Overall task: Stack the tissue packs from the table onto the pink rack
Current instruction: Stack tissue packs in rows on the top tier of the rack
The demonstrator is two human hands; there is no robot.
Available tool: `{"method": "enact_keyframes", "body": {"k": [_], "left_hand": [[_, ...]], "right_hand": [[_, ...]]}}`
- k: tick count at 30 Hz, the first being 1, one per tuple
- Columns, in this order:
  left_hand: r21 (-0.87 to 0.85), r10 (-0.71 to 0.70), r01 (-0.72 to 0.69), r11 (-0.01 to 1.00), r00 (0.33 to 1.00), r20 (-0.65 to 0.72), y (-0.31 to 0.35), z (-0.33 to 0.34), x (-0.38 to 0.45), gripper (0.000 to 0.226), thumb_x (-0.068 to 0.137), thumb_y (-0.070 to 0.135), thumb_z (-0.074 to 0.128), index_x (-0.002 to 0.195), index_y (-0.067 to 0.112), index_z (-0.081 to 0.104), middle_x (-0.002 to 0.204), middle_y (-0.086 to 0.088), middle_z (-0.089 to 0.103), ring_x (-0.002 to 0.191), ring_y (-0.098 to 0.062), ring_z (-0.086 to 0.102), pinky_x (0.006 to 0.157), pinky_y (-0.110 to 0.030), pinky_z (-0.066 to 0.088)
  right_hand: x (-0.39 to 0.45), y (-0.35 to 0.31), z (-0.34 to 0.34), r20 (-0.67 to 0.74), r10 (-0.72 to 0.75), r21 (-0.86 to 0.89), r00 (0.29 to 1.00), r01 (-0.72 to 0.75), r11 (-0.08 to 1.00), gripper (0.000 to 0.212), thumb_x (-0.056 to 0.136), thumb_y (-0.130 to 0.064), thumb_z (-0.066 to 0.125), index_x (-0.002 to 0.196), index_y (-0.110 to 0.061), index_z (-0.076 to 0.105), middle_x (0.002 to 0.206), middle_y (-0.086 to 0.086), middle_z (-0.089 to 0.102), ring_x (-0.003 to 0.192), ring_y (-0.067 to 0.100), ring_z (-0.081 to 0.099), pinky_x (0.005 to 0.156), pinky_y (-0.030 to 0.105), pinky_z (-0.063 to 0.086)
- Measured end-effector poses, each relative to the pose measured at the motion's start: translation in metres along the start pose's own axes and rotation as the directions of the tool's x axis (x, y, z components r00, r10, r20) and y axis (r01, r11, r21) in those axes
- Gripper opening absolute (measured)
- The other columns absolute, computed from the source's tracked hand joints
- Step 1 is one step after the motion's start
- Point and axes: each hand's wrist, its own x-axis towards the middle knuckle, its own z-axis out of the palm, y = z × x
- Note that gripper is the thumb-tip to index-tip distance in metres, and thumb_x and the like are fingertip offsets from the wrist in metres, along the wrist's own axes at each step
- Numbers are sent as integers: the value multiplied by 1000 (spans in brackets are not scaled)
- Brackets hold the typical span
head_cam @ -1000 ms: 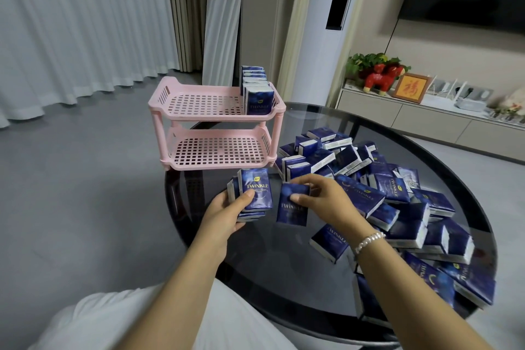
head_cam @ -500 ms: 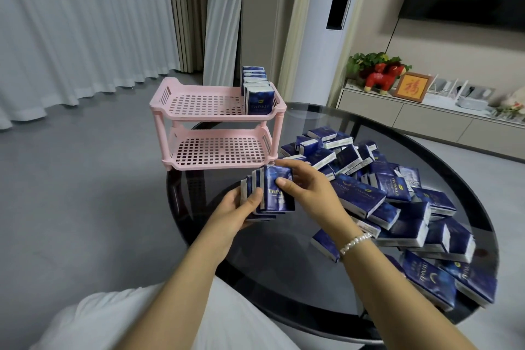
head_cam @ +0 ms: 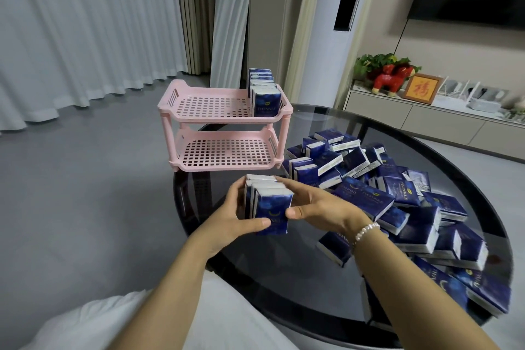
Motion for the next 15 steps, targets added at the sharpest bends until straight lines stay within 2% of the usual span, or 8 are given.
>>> {"method": "enact_keyframes", "body": {"k": [2,5,9,12,15], "left_hand": [[186,-30,28,982,1000,8,-1,-2,-2,111,61,28,82,148,38,14,143,17,40,133,-4,39,107,-24,36],[367,-64,51,929,998,23,1,4,-4,115,76,19,77,150,33,-10,145,22,27,135,-1,31,99,-12,28],[483,-124,106,869,992,6,0,8,-2,119,83,32,70,141,30,-34,158,14,-1,142,-7,18,104,-16,21],[507,-152,115,854,988,31,-2,11,-1,117,86,36,65,135,32,-41,160,12,0,142,-9,22,107,-20,23],[510,-144,108,853,989,30,-1,13,-1,113,88,38,62,136,32,-40,159,13,4,141,-9,24,109,-22,24]], "right_hand": [[1,3,1,-47,9,-126,999,-15,992,88,70,-1,70,143,-24,27,144,-3,43,130,13,45,109,36,39],[2,12,2,-77,28,-289,997,-49,956,98,67,-5,74,146,-27,20,146,-3,39,133,13,41,108,41,39],[-1,10,-1,-59,58,-321,997,-74,944,100,73,1,73,147,-31,13,143,-14,35,130,8,40,100,30,46],[1,10,-1,-74,58,-358,996,-80,930,102,75,1,72,149,-30,10,146,-11,33,129,12,42,98,31,47],[2,9,0,-112,43,-410,993,-85,908,98,74,-9,76,148,-30,15,147,-9,36,124,15,48,99,32,47]]}}
